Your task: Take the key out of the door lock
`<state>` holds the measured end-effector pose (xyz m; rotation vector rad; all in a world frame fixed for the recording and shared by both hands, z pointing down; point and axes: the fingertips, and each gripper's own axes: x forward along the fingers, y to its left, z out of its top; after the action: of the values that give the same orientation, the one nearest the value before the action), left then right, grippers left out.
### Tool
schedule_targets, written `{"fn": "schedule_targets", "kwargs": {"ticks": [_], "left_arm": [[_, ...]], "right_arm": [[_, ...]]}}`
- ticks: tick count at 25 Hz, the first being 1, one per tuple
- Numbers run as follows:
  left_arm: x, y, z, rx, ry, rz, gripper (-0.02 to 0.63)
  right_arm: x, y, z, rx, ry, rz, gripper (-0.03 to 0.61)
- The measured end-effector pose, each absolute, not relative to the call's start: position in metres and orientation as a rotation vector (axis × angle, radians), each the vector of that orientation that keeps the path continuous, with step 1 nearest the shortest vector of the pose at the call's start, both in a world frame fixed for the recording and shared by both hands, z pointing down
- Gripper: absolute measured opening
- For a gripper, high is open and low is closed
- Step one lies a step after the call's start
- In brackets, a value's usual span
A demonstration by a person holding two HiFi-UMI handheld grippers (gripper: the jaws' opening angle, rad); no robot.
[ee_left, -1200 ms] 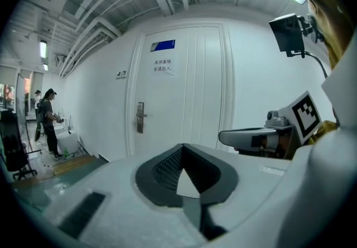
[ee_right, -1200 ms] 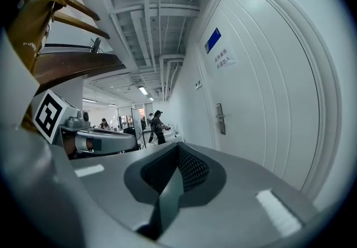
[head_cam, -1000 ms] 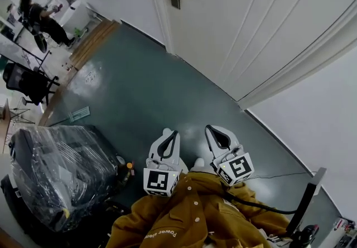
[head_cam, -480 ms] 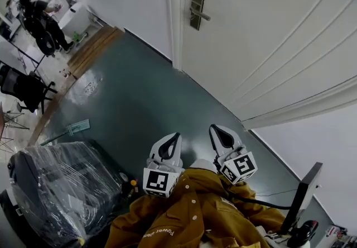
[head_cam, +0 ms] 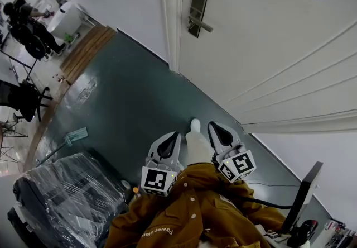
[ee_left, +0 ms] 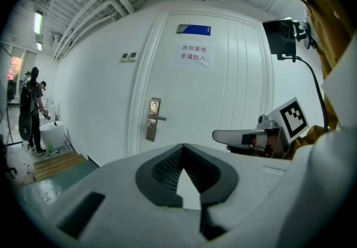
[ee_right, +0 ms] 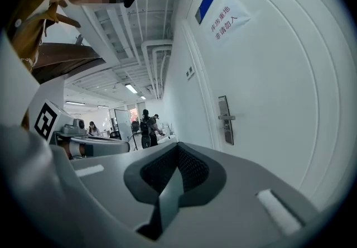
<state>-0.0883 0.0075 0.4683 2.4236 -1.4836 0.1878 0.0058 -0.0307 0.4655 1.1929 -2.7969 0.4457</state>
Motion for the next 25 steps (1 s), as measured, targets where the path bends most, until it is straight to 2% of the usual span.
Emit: {"fn": "schedule_targets", "kwargs": {"ticks": [12, 21, 25], "left_arm": [[-0.056, -0.192, 0.453, 2.373, -1.543, 0.139, -0.002], [-0.061, -0.256, 0.457, 2.362, -1.465, 0.085, -0.002], [-0.072, -0.283, 0.460, 2.344, -1.404, -0.031, -0.002]], "right_arm": [[0.022, -0.220, 0.439, 1.067, -2.859, 0.267, 0.006], [0.009, -0.274, 0.433, 1.104, -2.877, 0.276, 0.006], [0.003, -0.290, 0.433, 1.148, -2.861, 0.247, 0.006]]}}
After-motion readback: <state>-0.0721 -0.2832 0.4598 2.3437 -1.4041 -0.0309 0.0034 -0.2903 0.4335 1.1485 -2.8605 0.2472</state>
